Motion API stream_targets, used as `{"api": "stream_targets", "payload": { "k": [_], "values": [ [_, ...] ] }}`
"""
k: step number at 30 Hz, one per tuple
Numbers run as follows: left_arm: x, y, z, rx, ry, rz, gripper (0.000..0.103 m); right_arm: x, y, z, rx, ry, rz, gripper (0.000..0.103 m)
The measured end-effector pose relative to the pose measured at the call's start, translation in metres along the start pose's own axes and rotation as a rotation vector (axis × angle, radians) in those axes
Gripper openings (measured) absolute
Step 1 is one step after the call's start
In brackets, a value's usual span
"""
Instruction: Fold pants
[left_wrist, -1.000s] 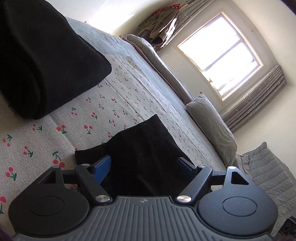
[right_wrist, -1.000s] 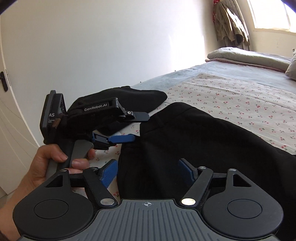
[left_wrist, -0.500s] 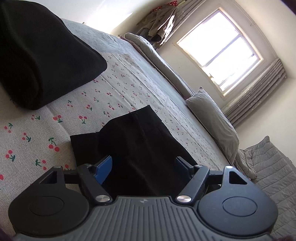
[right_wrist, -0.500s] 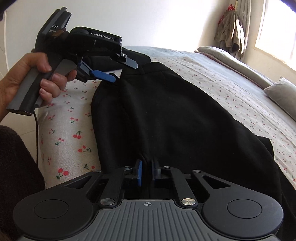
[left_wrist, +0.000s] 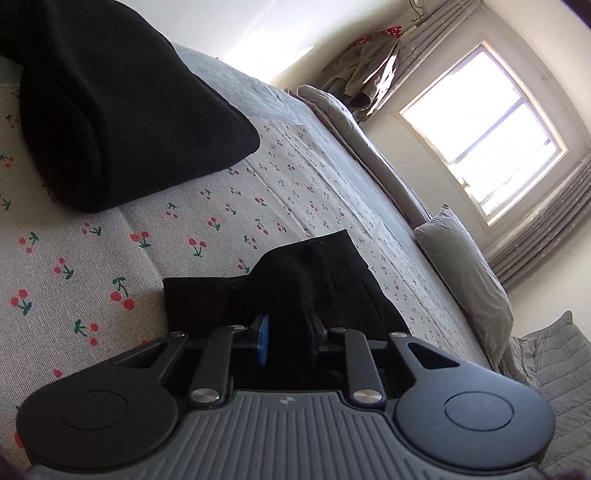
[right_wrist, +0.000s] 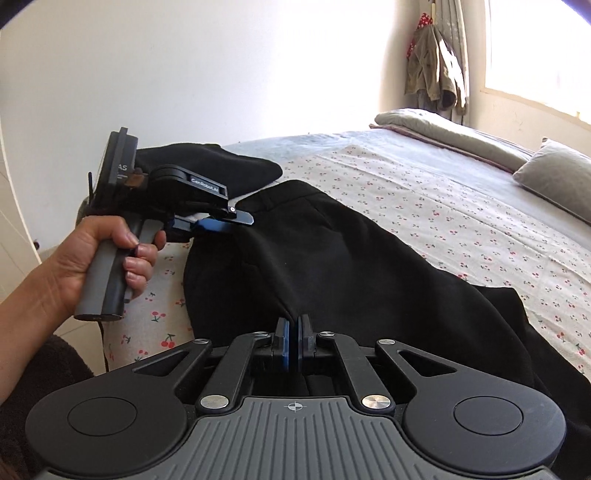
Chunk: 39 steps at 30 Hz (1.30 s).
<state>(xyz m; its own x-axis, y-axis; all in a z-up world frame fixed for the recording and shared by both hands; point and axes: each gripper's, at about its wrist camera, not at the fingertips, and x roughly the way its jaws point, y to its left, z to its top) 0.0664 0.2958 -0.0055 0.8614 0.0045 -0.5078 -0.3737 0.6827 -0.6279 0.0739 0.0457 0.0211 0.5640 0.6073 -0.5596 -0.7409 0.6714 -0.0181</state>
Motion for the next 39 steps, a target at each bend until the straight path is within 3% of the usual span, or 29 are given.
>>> {"api": "stream_targets", "payload": {
  "k": [5, 9, 16, 18, 20, 21, 22, 23, 24, 25, 26, 31, 33, 39],
  "values": [
    [-0.034, -0.013, -0.001, 0.124, -0.109, 0.086, 0.017, -0.006, 0.01, -0.003, -0.011, -0.012, 0.047, 0.001],
    [-0.037, -0.005, -0.002, 0.165, -0.059, 0.177, 0.017, -0.002, 0.016, -0.007, 0.004, 0.022, 0.098, 0.001],
    [-0.051, 0.007, -0.005, 0.196, -0.022, 0.223, 0.012, 0.014, 0.025, -0.022, 0.005, 0.113, 0.152, 0.002],
    [-0.047, 0.007, -0.007, 0.236, 0.01, 0.248, 0.018, 0.017, 0.025, -0.024, 0.008, 0.134, 0.169, 0.009],
    [-0.05, 0.004, -0.009, 0.267, -0.021, 0.285, 0.037, 0.013, 0.02, -0.023, 0.027, 0.145, 0.19, 0.013],
    [-0.054, -0.001, -0.009, 0.288, -0.052, 0.289, 0.039, 0.009, 0.016, -0.021, 0.04, 0.14, 0.196, 0.017],
    [-0.059, -0.006, -0.01, 0.315, -0.086, 0.292, 0.046, 0.003, 0.009, -0.018, 0.065, 0.124, 0.2, 0.027],
    [-0.063, -0.012, -0.01, 0.346, -0.121, 0.296, 0.057, -0.004, 0.0, -0.014, 0.091, 0.102, 0.193, 0.035],
    [-0.066, -0.018, -0.009, 0.388, -0.155, 0.3, 0.064, -0.009, -0.008, -0.011, 0.11, 0.083, 0.18, 0.049],
    [-0.064, -0.026, -0.007, 0.436, -0.169, 0.304, 0.076, -0.015, -0.019, -0.007, 0.129, 0.064, 0.157, 0.055],
    [-0.062, -0.032, -0.004, 0.475, -0.172, 0.3, 0.078, -0.02, -0.031, -0.002, 0.143, 0.057, 0.126, 0.055],
    [-0.032, -0.057, 0.032, 0.503, -0.056, 0.181, 0.081, -0.022, -0.099, 0.016, 0.227, 0.03, -0.094, 0.055],
    [-0.008, -0.064, 0.045, 0.527, -0.016, 0.166, 0.081, -0.018, -0.13, 0.02, 0.277, 0.016, -0.17, 0.055],
    [0.079, -0.057, 0.064, 0.517, 0.189, 0.136, 0.077, 0.022, -0.208, 0.013, 0.456, 0.03, -0.259, 0.055]
  ]
}}
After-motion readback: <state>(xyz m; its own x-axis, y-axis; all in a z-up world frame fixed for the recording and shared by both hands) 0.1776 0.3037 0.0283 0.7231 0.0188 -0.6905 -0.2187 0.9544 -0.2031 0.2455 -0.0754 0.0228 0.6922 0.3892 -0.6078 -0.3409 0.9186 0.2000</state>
